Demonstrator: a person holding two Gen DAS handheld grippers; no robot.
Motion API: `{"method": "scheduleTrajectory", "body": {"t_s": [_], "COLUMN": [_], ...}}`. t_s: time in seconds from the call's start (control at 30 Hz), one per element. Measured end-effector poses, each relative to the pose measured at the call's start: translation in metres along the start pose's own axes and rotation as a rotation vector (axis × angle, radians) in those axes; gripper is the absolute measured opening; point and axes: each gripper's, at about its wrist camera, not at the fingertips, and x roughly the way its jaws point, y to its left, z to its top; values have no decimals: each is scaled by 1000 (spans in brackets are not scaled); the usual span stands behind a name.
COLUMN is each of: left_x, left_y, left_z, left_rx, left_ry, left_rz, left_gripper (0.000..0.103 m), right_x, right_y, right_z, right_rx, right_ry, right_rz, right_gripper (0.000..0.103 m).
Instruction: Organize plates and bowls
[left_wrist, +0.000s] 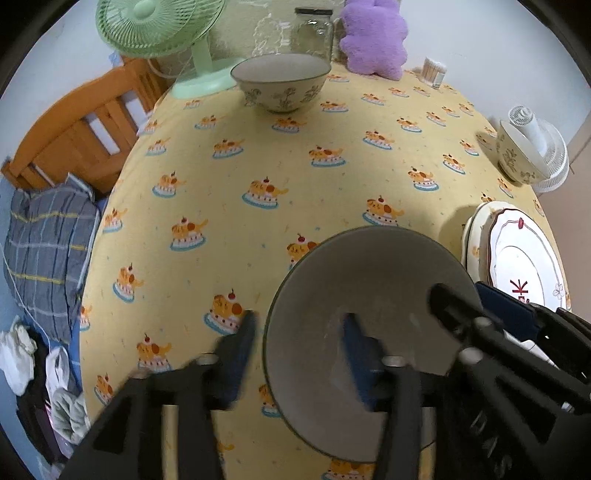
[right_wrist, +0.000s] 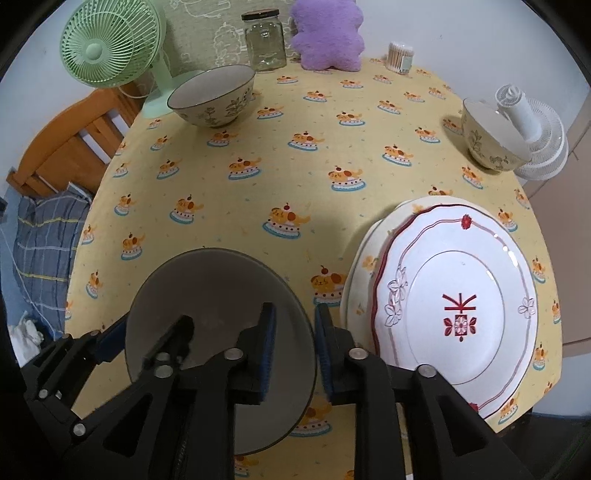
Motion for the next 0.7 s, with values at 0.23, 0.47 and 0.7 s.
{"method": "scheduleTrajectory", "body": {"t_s": [0.23,0.47,0.7], "left_x": [-14,-33,-52], "left_y": [5,10,20], "left_z": [-1,2,12], "left_rx": [6,34,39], "left_ry": [-24,-67,-122], "left_rz": [-28,-38,-77], "left_gripper": [84,93,93], "right_x": [-13,-29,-52], "right_y": [5,14,22], "right_z": [0,1,8], "right_rx": [-6,-13,14], "right_ry": [-34,-70,-141], "right_rz": [9,5,4], "right_gripper": [72,77,78]}}
